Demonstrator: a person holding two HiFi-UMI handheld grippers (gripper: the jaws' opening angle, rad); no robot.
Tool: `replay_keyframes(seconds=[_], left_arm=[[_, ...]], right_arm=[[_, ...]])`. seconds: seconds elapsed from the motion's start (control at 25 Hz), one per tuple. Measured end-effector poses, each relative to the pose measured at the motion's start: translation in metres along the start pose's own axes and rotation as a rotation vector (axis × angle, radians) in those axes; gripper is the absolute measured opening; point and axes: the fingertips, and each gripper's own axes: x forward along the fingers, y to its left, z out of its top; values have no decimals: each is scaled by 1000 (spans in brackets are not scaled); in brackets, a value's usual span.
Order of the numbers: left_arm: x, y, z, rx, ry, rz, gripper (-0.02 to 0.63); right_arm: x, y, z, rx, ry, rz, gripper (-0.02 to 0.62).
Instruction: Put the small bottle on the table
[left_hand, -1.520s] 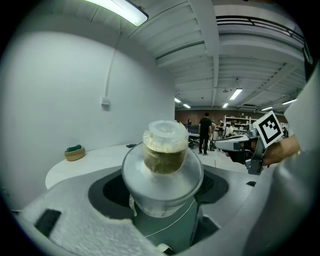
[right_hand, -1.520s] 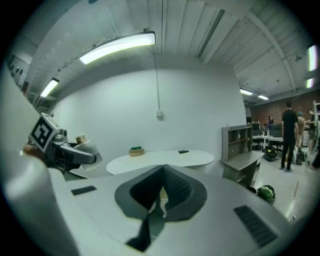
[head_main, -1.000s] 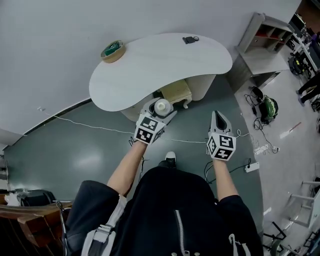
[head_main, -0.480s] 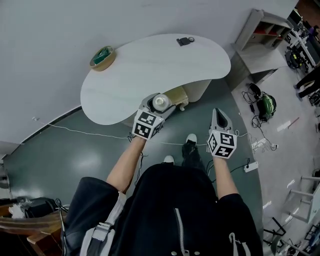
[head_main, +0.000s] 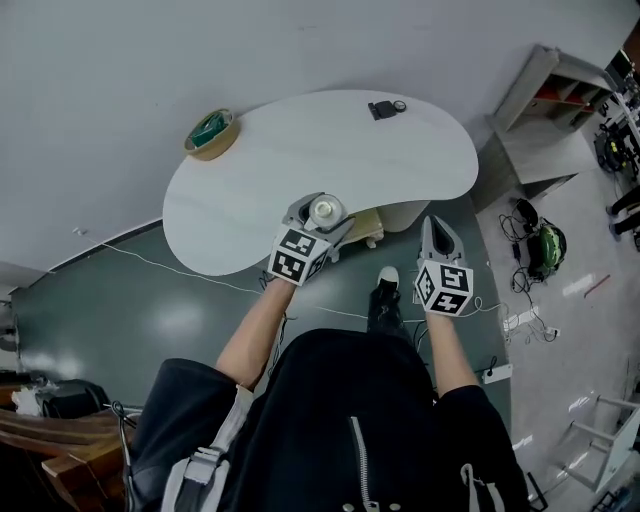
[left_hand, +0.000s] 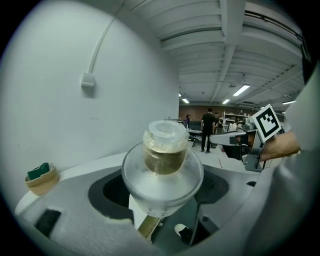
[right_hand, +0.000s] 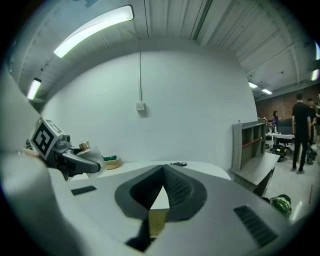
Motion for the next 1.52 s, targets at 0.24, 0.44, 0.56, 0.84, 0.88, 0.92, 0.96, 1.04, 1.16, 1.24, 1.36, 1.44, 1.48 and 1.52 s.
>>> replay_keyframes(seconds=[0.24,0.44,0.56,0.84,0.88,0.92,0.96,1.04,1.16,1.24,1.36,1.44,1.48,1.52], left_arm=[[59,32,37,-35,2,102,345],[100,61,74,-49,-17,198,345],[122,73,86,-67,-18,229,345],[161,93,99,-57,4,225,345],[167,98,101,-55,4,219,345],[172,103,101,-58,3,215,345],[178,106,101,-65,5,212,345],[189,110,100,-78,12,201,345],[207,113,106,-71,22,168,345],[220,112,108,-65,29,141,345],[244,109,109,-60,46,94,345],[260,104,104,-61,61,61,345],[267,100,100,-64,70,44,345],[274,94,94,-67,81,26,345]], right_arm=[[86,-41,37,-26,6,119,3],[147,-68,67,-43,3,206,3],[176,-79,79,-58,4,248,3],[222,-99,85,-52,23,262,3],[228,-100,87,-52,21,258,3],[232,-102,88,-53,20,254,3],[236,-105,89,-51,23,249,3],[241,-113,90,-46,31,237,3],[248,-127,95,-37,33,204,3],[251,-136,94,-30,39,180,3],[255,-153,87,-19,61,141,3],[255,-163,78,-10,82,115,3],[254,-168,72,-5,95,103,3],[252,-173,66,0,108,90,3]])
